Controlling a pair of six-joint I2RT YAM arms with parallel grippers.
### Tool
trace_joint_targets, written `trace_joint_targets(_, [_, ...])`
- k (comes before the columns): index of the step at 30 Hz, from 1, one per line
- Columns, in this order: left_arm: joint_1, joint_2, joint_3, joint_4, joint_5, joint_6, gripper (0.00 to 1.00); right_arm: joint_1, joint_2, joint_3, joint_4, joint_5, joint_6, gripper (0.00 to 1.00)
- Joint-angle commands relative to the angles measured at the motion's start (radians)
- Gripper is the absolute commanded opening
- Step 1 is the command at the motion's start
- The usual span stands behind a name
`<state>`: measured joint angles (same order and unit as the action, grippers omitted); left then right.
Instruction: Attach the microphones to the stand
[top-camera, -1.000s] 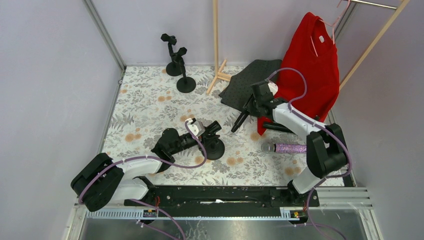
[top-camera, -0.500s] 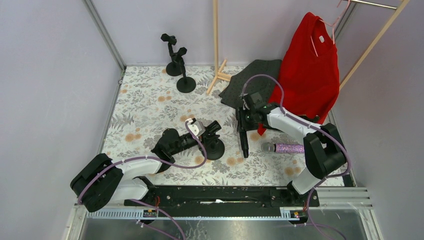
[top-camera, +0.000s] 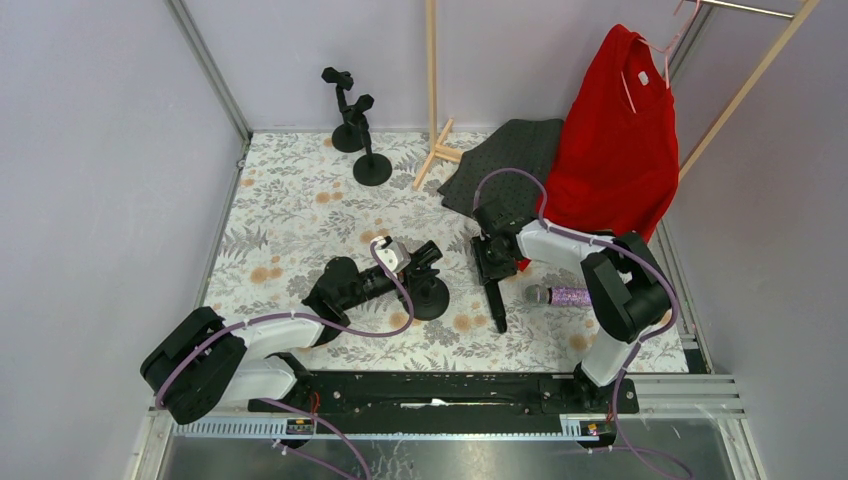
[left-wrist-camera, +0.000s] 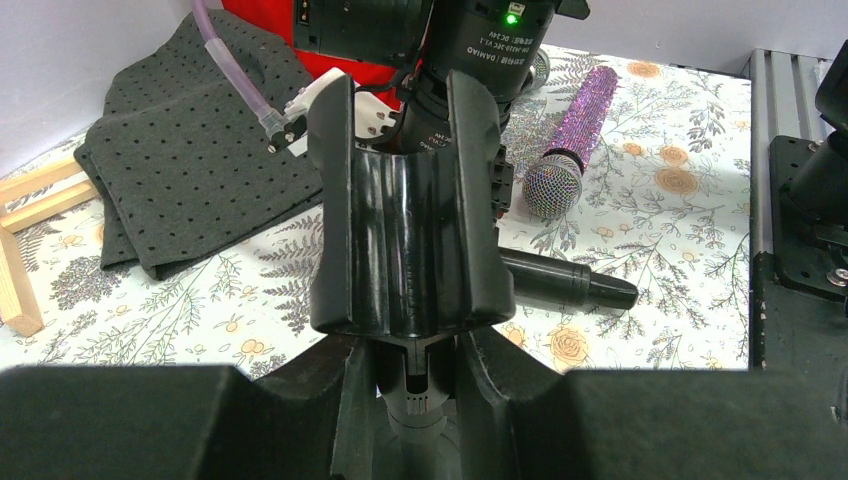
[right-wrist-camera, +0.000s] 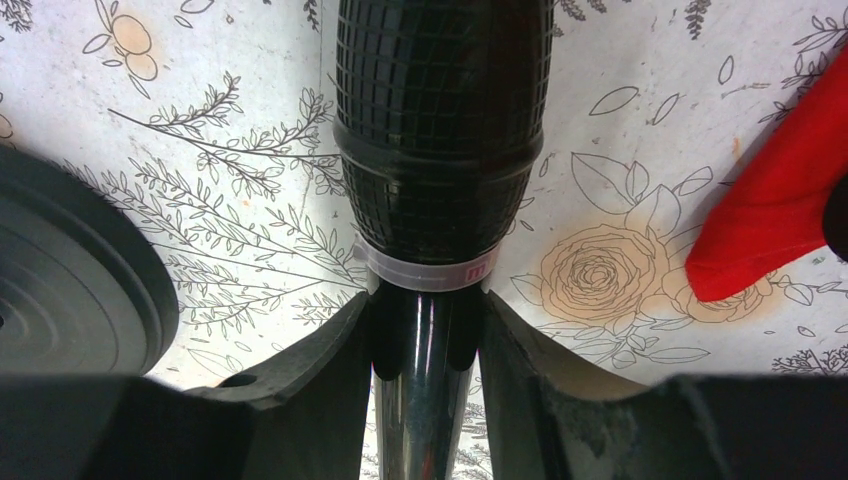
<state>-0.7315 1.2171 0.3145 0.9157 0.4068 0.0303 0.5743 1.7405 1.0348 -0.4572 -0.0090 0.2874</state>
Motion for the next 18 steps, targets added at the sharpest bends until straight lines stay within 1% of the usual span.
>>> trace_joint_targets(1, [0.001,0.005,0.005,-0.060,-0.025,0.074,0.01,0.018,0.000,-0.029,0.026,0.073,0.001,0.48])
trace_joint_targets(5, [0.001,0.007,0.012,-0.071,-0.023,0.078,0.01,0.019,0.008,-0.024,0.036,0.120,0.001,0.58])
trace_joint_targets(11, [0.000,0.001,0.011,-0.079,-0.032,0.085,0.01,0.018,0.033,-0.006,0.072,0.130,0.018,0.69])
trace_joint_targets(18, [0.001,0.002,0.011,-0.083,-0.034,0.088,0.01,0.019,0.094,0.043,0.082,0.111,0.022,0.71])
